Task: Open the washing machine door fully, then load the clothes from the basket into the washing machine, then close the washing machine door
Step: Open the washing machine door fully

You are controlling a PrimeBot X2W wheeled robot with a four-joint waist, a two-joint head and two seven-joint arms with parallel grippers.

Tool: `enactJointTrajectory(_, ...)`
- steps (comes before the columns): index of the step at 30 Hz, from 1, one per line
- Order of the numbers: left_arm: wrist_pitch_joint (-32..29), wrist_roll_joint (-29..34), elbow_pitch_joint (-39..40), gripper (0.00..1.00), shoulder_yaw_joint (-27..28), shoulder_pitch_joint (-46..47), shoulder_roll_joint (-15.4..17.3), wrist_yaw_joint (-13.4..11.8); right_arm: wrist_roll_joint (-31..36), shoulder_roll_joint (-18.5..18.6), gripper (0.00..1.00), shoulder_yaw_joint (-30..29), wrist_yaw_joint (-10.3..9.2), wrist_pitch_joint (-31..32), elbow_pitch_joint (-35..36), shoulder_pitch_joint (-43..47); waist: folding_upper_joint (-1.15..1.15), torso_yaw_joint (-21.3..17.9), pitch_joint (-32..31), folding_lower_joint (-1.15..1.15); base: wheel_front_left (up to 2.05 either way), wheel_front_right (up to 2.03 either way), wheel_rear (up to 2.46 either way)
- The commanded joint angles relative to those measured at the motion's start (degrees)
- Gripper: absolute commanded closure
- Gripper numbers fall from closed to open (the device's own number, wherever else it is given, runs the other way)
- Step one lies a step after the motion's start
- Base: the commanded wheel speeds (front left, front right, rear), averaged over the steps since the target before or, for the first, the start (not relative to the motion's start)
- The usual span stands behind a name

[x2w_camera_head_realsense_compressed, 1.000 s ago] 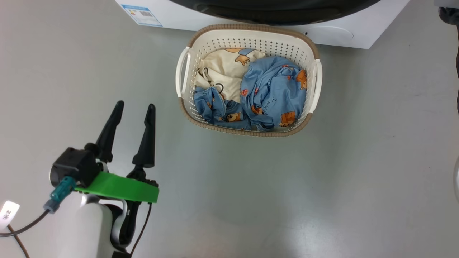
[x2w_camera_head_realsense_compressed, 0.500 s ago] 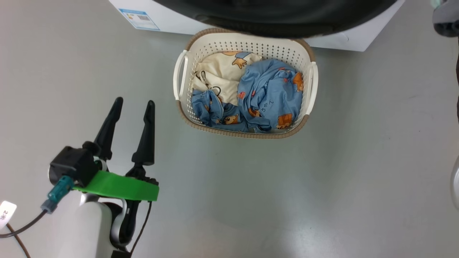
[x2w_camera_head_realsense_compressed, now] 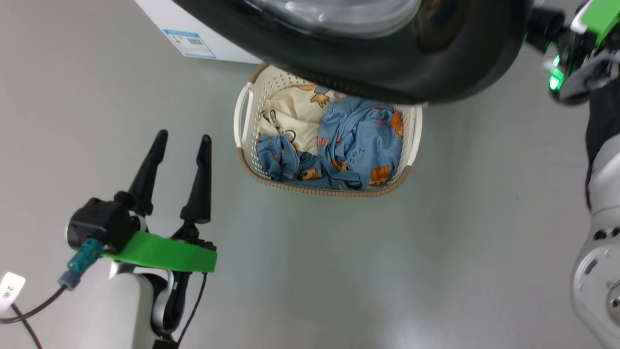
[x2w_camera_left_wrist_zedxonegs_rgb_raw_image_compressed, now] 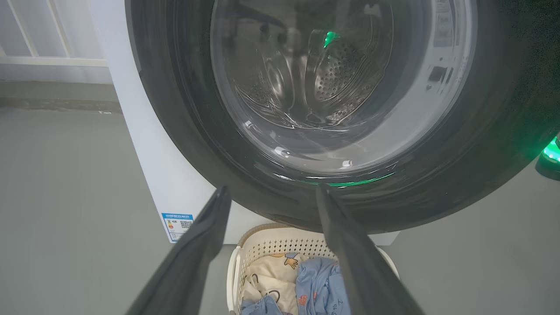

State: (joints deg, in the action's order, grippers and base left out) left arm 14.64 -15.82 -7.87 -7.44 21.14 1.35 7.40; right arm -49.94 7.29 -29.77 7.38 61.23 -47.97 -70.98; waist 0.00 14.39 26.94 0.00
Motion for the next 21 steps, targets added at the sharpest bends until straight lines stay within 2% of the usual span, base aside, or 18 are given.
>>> enactJointTrajectory(1, 0.4, 0.6, 1.7, 0.0, 1.3, -0.6, 1.5, 0.1, -1.0, -2.5, 1.0, -0.1, 0.11, 3.8, 3.0, 1.7, 0.0, -0.1, -0.9, 0.0, 0.0, 0.0, 0.0)
enactJointTrajectory(9, 0.4, 1.0, 1.5, 0.0, 0.7, -1.4, 1.5, 0.1, -2.2, -4.2, 1.0, -3.4, 0.11, 14.4, 9.1, 8.0, 0.0, 0.1, -3.4, 0.0, 0.0, 0.0, 0.0)
enactJointTrajectory(12, 0.4, 1.1, 1.5, 0.0, 0.5, -1.6, 1.5, 0.1, -3.1, -4.3, 1.0, -3.4, 0.11, 16.6, 10.2, 9.5, 0.0, 0.2, -4.0, 0.0, 0.0, 0.0, 0.0)
enactJointTrajectory(16, 0.4, 1.2, 1.5, 0.0, 0.1, -2.0, 1.6, 0.1, -8.4, -4.4, 1.0, 0.0, 0.11, 18.1, 10.0, 12.6, 0.0, 0.6, -5.3, 0.0, 0.0, 0.0, 0.0)
enactJointTrajectory(21, 0.4, 1.2, 1.3, 0.0, -0.5, -2.4, 1.8, 0.1, -16.3, -4.4, 1.0, 8.0, 0.11, 16.0, 9.4, 16.7, 0.0, 0.7, -6.3, 0.0, 0.0, 0.0, 0.0)
